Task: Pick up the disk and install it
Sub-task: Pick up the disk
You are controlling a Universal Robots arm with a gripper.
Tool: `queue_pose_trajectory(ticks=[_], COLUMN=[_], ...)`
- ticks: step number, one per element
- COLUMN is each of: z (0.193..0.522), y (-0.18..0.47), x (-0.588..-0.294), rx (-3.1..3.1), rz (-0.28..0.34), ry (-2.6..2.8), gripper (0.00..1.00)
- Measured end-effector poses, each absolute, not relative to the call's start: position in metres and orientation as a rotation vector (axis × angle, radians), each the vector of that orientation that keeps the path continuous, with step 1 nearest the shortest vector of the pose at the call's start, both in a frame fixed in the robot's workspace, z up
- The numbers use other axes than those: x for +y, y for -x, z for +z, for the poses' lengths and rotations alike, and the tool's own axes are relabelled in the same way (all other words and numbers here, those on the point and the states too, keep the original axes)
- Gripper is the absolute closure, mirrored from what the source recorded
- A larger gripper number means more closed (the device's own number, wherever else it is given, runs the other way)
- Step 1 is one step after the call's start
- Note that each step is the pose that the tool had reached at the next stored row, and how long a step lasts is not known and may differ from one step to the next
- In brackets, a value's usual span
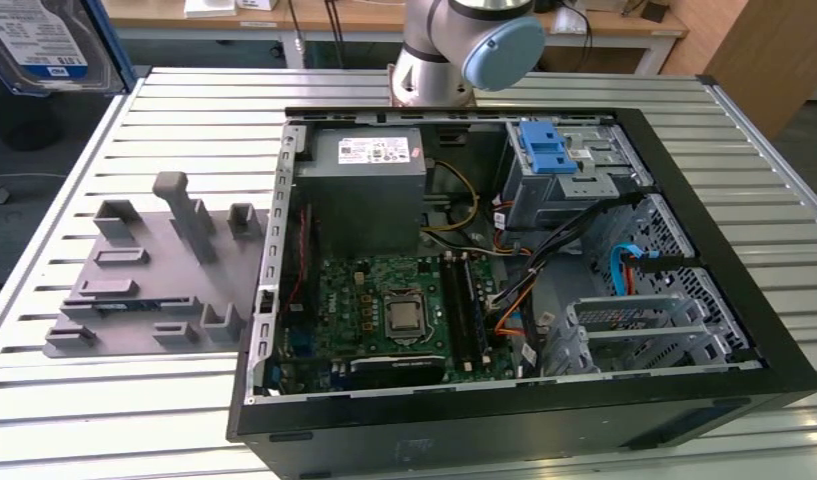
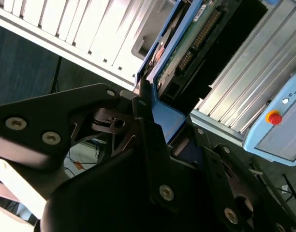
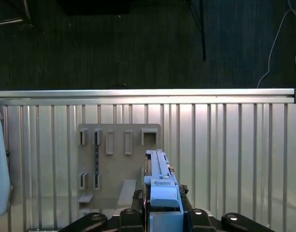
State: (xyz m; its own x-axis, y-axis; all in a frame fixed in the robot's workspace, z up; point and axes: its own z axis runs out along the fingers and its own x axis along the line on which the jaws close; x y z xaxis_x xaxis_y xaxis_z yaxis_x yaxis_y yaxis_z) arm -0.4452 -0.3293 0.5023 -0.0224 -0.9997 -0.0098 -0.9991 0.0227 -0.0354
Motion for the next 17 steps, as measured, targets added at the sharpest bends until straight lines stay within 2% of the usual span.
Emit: queue_pose_trajectory(ticks=[17], z=[0.503], y=[0.416], x=[-0.337], rx=[2.223], rz=[-0.027], ry=[2.173], gripper=[0.64])
